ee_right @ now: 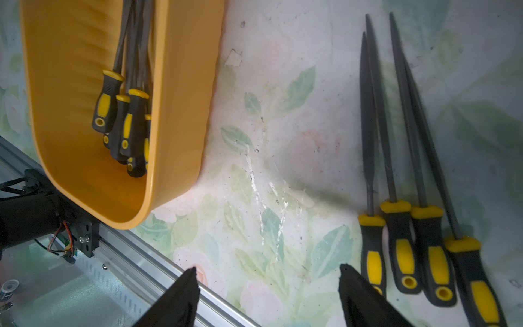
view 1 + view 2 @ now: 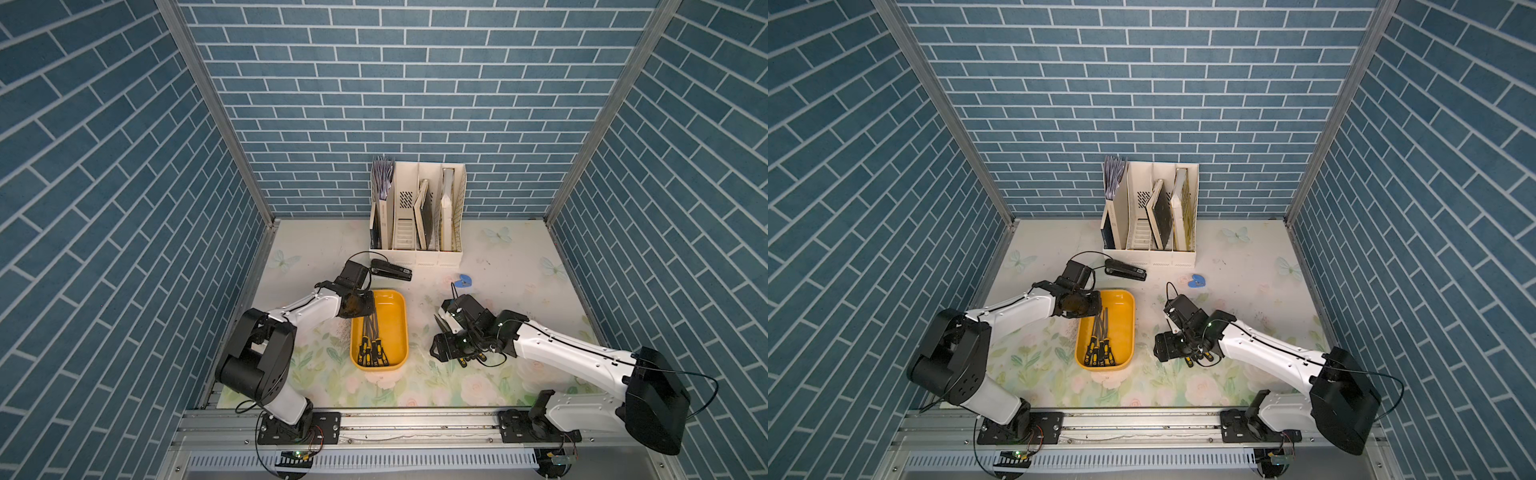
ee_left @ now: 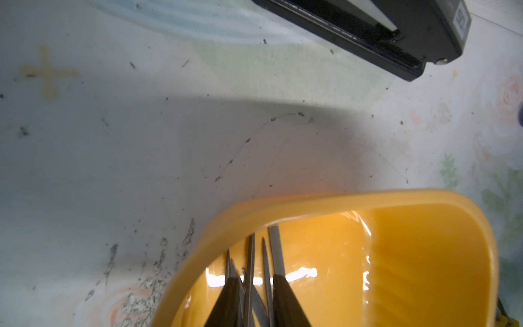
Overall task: Put the file tool into the storage box
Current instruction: Place the file tool in the storage box, then pick up the file tool from the center of the board.
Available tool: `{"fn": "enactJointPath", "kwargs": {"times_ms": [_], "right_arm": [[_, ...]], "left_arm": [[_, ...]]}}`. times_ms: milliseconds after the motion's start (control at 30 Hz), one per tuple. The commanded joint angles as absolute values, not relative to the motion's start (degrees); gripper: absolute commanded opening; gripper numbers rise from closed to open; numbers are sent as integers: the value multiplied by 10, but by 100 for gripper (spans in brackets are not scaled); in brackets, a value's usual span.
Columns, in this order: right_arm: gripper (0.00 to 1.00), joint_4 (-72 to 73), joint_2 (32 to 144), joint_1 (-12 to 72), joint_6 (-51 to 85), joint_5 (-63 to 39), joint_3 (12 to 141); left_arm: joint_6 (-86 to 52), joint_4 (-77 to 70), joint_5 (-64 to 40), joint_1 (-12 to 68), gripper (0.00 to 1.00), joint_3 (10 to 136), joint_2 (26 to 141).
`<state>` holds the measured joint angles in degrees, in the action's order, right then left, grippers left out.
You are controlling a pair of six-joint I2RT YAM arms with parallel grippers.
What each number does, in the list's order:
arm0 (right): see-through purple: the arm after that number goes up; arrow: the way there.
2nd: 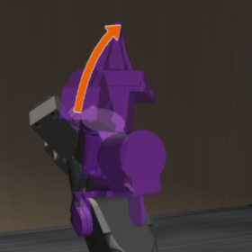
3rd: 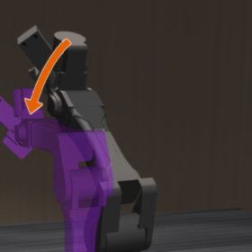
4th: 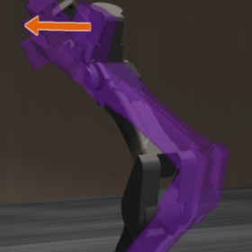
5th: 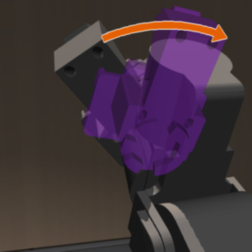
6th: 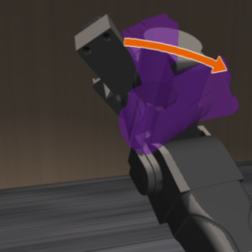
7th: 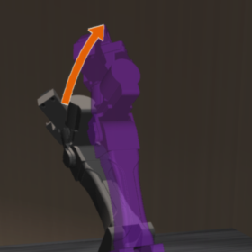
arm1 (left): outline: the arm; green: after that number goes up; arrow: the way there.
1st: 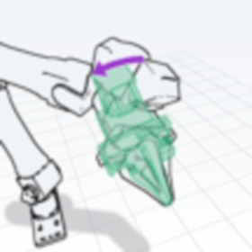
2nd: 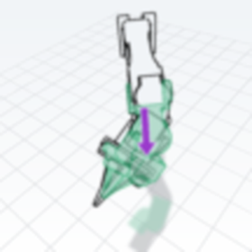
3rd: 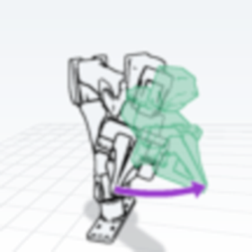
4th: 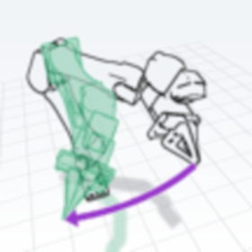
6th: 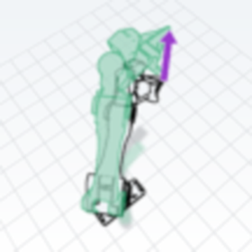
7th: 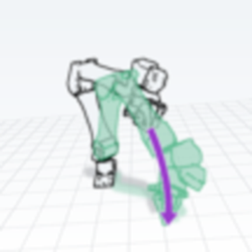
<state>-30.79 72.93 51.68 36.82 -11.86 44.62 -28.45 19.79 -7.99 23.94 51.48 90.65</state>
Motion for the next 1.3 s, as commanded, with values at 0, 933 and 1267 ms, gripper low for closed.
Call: {"fn": "enactJointPath", "kwargs": {"times_ms": [0,933,1267], "right_arm": [[80,-309,733,512,343,-116,434],[59,-350,811,507,307,-47,410],[51,-323,823,508,308,-56,404]], "left_arm": [[-288,206,-74,240,31,514,895],[-322,279,-92,243,37,585,759],[-324,271,-93,243,37,573,758]]}}
